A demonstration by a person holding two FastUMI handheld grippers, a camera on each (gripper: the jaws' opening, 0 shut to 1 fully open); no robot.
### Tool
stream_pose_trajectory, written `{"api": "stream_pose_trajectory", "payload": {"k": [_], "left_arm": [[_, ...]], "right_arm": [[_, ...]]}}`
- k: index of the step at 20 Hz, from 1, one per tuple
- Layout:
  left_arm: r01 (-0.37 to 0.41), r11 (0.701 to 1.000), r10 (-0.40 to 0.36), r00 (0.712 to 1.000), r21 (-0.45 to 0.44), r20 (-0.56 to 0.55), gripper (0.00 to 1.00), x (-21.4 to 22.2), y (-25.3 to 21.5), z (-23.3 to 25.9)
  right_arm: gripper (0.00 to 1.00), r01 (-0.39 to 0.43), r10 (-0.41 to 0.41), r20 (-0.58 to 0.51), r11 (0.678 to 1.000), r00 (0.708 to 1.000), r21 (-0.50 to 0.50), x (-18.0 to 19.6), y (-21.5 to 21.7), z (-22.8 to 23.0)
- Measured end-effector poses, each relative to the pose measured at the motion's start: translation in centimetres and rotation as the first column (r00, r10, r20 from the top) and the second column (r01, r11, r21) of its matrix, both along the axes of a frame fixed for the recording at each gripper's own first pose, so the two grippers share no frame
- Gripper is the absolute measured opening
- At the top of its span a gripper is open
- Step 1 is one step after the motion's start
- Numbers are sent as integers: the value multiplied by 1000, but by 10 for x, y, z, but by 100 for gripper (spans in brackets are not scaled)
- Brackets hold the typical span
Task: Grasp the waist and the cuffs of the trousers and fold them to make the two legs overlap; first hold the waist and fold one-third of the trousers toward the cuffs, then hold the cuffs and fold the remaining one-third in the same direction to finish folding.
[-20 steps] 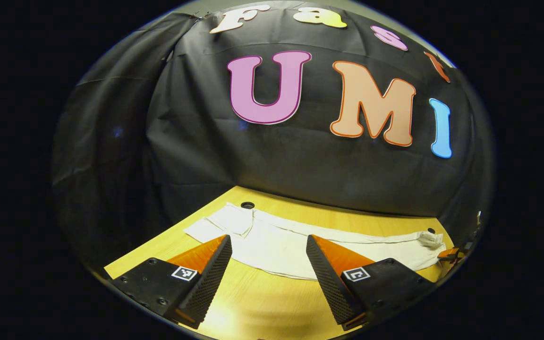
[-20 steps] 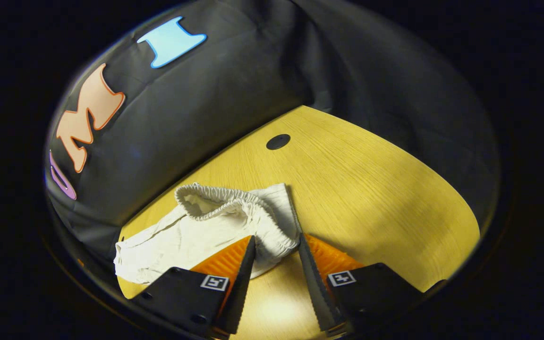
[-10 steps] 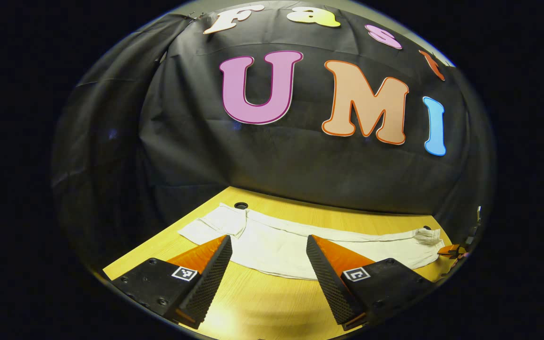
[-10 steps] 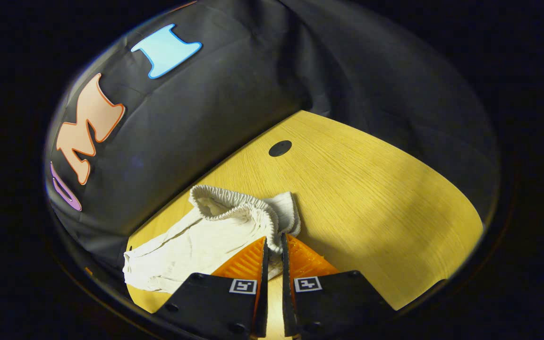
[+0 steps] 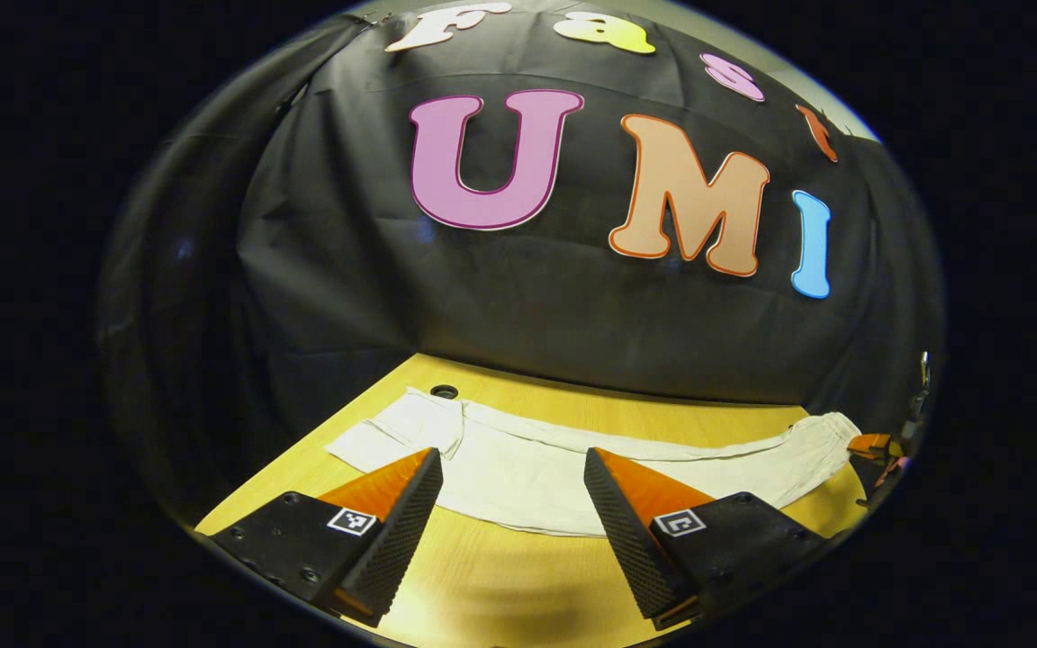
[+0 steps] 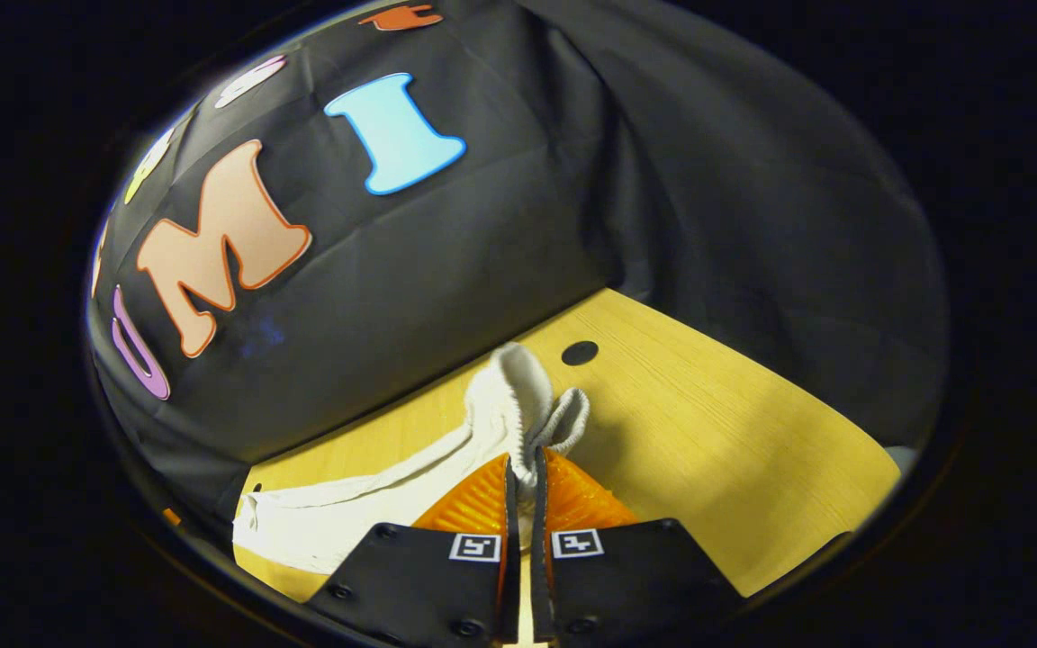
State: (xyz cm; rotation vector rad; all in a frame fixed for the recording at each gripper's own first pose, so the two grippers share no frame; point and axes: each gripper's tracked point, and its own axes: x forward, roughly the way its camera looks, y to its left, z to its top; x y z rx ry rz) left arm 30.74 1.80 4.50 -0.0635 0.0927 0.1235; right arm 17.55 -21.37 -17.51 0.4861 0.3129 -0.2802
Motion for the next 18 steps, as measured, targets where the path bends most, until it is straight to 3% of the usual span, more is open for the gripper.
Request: {"api": "stream_pose_trajectory", "payload": {"k": [6,11,15,18], "left_arm": [[55,998,-55,998,-15,-1,96,6,43,3],[74,997,-74,997,-14,-16,96,12,79,-4],[78,996,-79,997,-39,-20,95,16,100,-9],[76,996,-78,996,-49,-37,96,19,116,-19]], "right_arm": [[6,-40,46,89,997,995,-66,1,84,56],[6,-180,197,172,978,965,-109,17,184,96],[6,-303,321,157,944,934,-131,27,262,83],[6,-415,423,112,906,899,-90,32,315,45]]}}
